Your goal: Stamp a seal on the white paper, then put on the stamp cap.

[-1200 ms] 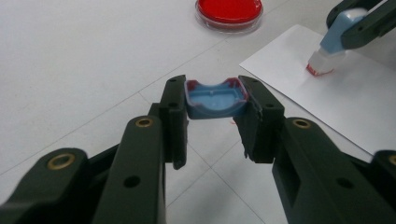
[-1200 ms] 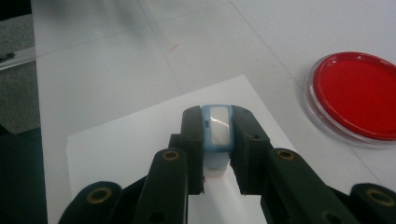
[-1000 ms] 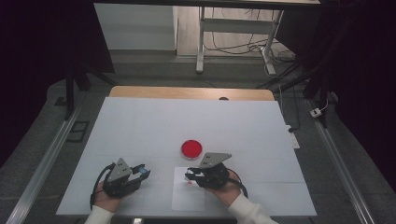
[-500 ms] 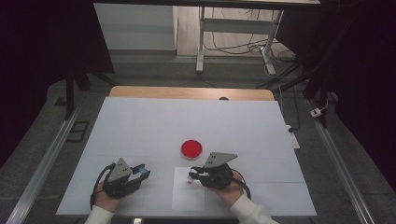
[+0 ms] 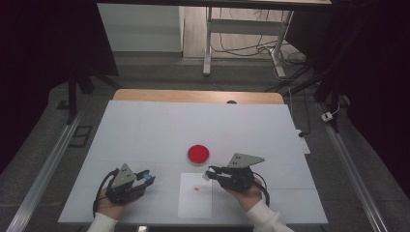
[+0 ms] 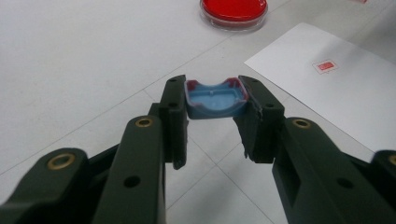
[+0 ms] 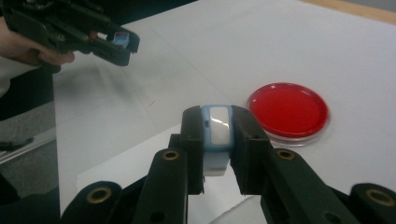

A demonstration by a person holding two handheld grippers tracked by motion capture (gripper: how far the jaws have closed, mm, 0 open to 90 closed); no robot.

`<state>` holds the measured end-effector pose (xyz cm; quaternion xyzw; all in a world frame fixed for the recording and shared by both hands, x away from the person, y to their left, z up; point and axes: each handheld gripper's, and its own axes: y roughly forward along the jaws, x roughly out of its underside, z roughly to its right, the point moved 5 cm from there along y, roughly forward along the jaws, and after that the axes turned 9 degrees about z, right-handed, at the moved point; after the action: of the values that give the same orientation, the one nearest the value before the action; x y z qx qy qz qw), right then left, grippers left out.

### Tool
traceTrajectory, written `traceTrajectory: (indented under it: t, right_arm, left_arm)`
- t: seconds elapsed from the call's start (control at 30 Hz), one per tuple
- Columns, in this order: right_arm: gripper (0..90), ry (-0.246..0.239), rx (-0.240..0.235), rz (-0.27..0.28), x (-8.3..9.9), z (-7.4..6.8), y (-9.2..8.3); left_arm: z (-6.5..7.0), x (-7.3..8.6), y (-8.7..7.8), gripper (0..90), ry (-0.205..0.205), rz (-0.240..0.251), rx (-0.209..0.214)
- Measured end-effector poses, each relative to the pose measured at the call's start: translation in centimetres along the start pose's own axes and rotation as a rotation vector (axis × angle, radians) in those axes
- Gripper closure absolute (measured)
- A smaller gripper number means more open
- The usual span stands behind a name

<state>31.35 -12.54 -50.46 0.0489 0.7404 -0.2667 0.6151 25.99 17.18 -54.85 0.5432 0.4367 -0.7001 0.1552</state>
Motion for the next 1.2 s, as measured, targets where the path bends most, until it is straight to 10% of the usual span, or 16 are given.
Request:
traceTrajectory:
  t: [0.37, 1.2]
  right_arm:
    - [75.1, 0.003, 0.049, 0.093, -1.4, 0.9, -1.9]
    - [75.1, -0.005, 0.029, 0.089, -1.5, 0.3, -1.4]
  left_arm:
    - [-0.2, 0.2, 0.2, 64.5, -0.003, -0.010, 0.000]
    - [1.4, -0.7, 1.4, 64.5, 0.021, -0.003, 0.033]
